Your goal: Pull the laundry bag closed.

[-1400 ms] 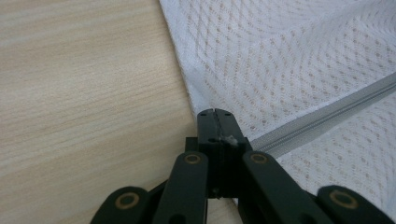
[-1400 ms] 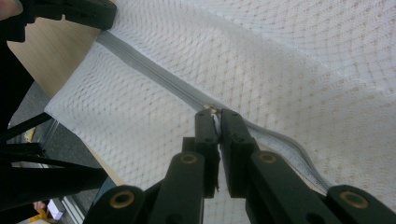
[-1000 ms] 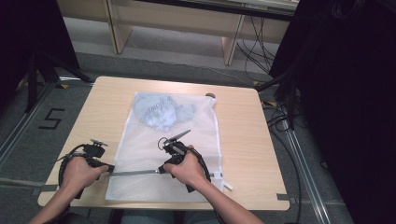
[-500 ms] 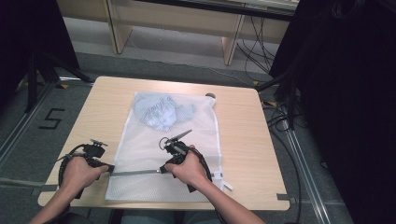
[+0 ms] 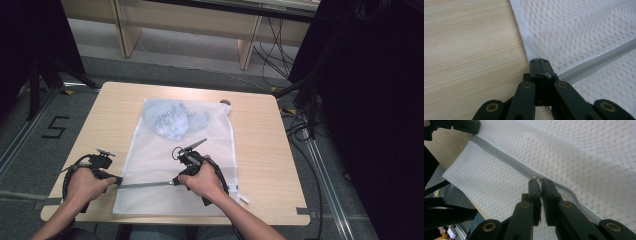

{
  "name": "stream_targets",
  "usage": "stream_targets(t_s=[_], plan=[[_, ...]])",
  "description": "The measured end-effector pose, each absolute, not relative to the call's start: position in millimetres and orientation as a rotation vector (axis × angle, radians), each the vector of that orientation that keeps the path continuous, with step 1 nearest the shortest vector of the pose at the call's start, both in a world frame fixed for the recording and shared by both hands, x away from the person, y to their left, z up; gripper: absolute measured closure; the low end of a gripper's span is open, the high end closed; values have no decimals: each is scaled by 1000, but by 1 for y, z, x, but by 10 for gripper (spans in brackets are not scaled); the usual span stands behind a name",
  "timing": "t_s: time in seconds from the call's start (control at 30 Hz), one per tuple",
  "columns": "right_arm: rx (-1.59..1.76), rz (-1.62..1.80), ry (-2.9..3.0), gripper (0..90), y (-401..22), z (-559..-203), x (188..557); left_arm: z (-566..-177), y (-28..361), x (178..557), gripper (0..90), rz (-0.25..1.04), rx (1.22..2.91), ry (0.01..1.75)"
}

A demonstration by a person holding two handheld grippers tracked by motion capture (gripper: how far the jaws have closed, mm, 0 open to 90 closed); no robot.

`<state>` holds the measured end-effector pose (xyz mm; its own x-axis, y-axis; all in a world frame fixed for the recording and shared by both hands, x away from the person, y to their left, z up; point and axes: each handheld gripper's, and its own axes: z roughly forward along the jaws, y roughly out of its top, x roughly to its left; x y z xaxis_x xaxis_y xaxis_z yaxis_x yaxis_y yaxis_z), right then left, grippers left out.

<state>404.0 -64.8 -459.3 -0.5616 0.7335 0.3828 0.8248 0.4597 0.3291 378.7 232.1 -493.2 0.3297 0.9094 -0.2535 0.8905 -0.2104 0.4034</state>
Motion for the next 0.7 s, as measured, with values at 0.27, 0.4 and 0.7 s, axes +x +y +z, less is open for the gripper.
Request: stream_targets(t_s=[0.27,0.4,0.7], plan=[[-1351,-720,-2506,870,-68,-458,405,-493,232,379,899,49,2120,1579],[-1288,-760,-2579,870,-72,-460,409,-493,232,379,899,52,2119,1578],[-1355,-726,-2522,870,-76,-458,407,-493,232,379,899,51,2123,1579]])
